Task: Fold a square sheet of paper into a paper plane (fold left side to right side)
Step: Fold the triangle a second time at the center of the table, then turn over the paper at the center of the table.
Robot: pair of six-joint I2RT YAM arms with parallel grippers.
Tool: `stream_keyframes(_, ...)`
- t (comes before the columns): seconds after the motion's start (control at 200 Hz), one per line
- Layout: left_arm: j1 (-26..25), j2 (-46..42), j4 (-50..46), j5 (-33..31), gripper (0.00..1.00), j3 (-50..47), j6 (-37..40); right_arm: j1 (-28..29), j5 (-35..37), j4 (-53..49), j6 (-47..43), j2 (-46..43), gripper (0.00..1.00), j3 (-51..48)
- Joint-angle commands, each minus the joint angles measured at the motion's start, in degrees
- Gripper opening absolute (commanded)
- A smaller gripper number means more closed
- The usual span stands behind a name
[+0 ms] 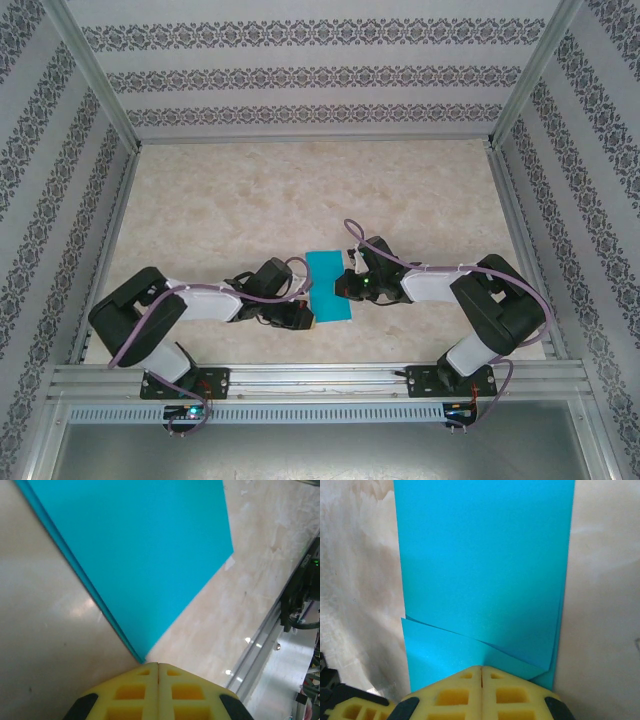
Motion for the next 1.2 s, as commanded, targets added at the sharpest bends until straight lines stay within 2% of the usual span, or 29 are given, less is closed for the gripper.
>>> stream_keyframes(0.0, 0.3, -6.2, -4.0, -0.6, 0.00, 0.7, 0.0, -0.3, 2.1, -5.9, -0.8, 0.1, 0.00, -0.6)
stream_keyframes(0.075, 1.9, -9.6, -6.2, -1.2, 0.01, 1.5, 0.2, -0.3, 1.0, -5.3, -0.6, -2.4, 0.00, 0.1)
stream_keyframes(0.16, 3.9, -12.5, -8.1, -2.9, 0.10, 1.8, 0.6, -0.3, 0.6, -5.0, -0.6, -5.9, 0.00, 0.7)
stream_keyframes(0.295, 6.2, -14.7, -8.7, -7.4, 0.19, 1.7, 1.3, -0.6, 1.6, -5.4, -1.3, -12.5, 0.18, 0.7)
stream_keyframes(0.385, 7.0, -14.1, -6.9, -9.1, 0.27, 1.6, 1.5, -1.2, 4.7, -7.5, -2.2, -17.2, 0.31, -0.7)
stream_keyframes(0.475, 7.3, -11.8, -4.7, -8.7, 0.33, 2.4, 1.5, -2.4, 8.1, -9.0, -2.6, -22.3, 0.44, -3.6)
stream_keyframes(0.575, 7.3, -7.8, -2.9, -7.1, 0.36, 4.1, 1.8, -4.1, 8.5, -9.0, -2.1, -27.6, 0.58, -7.5)
stream_keyframes(0.71, 7.3, -2.7, -1.5, -6.6, 0.39, 6.2, 2.5, -4.8, 8.9, -9.7, -1.2, -33.8, 0.71, -11.4)
stream_keyframes(0.819, 7.3, 1.3, 1.4, -5.1, 0.39, 7.6, 2.2, -5.1, 8.7, -10.6, -0.9, -37.2, 0.75, -14.2)
stream_keyframes(0.984, 7.3, 6.2, 4.7, -3.1, 0.38, 9.4, 1.7, -5.3, 8.1, -11.7, -0.4, -39.2, 0.74, -16.0)
stream_keyframes(1.094, 7.3, 8.3, 5.4, -2.8, 0.27, 10.1, 1.8, -5.3, 6.8, -11.6, -0.5, -38.9, 0.67, -16.3)
stream_keyframes(1.194, 7.3, 8.4, 7.4, -3.1, 0.16, 9.5, 1.6, -5.3, 5.5, -10.7, -0.6, -38.2, 0.66, -16.1)
